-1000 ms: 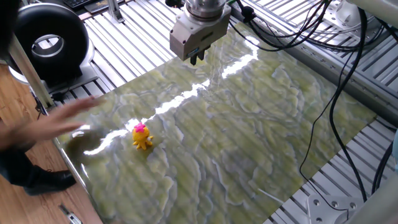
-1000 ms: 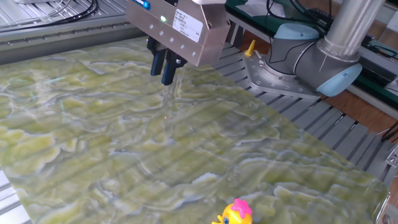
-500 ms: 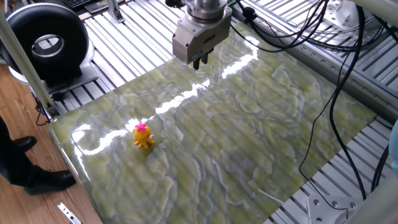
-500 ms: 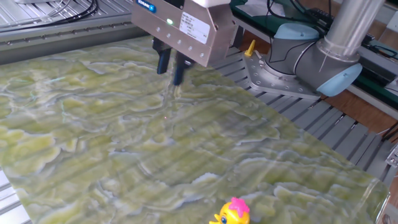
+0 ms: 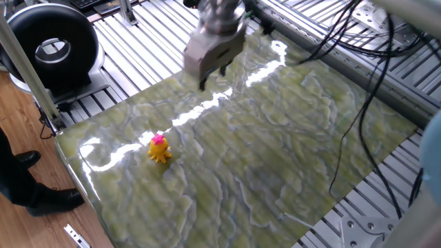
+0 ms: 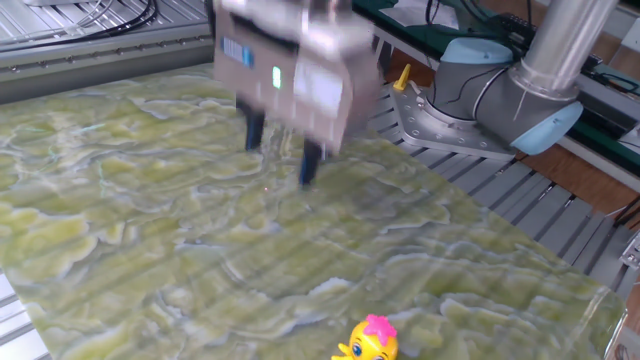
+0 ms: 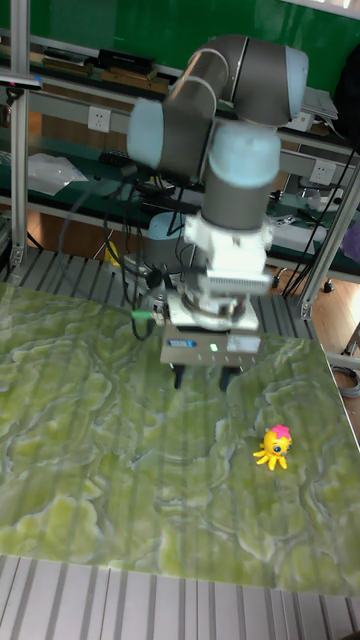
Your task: Grasp the moving object
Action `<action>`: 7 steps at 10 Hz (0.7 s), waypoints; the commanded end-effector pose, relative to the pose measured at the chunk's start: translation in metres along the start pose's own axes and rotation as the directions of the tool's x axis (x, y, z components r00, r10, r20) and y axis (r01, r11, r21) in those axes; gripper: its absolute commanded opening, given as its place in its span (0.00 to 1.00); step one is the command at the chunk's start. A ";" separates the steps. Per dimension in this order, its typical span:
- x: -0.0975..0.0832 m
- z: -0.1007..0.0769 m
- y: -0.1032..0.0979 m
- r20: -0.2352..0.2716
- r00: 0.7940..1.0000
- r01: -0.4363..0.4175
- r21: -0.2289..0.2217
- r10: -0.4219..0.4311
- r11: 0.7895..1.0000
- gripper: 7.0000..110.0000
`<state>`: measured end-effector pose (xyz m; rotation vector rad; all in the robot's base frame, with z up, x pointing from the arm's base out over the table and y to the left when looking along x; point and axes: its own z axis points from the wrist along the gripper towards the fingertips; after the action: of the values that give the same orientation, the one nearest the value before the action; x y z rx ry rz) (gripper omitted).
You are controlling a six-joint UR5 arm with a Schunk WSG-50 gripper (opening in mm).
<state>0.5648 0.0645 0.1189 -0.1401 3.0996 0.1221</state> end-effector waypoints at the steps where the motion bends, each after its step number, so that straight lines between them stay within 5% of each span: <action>1: -0.020 0.062 0.049 0.021 0.994 -0.108 -0.071 0.109 0.992 0.57; 3: -0.017 0.053 0.053 0.006 0.992 -0.125 -0.076 0.125 0.989 0.57; 7: -0.007 0.035 0.014 -0.017 0.998 0.054 0.050 -0.053 0.997 0.57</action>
<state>0.5714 0.0926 0.0825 -0.1043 3.1120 0.1089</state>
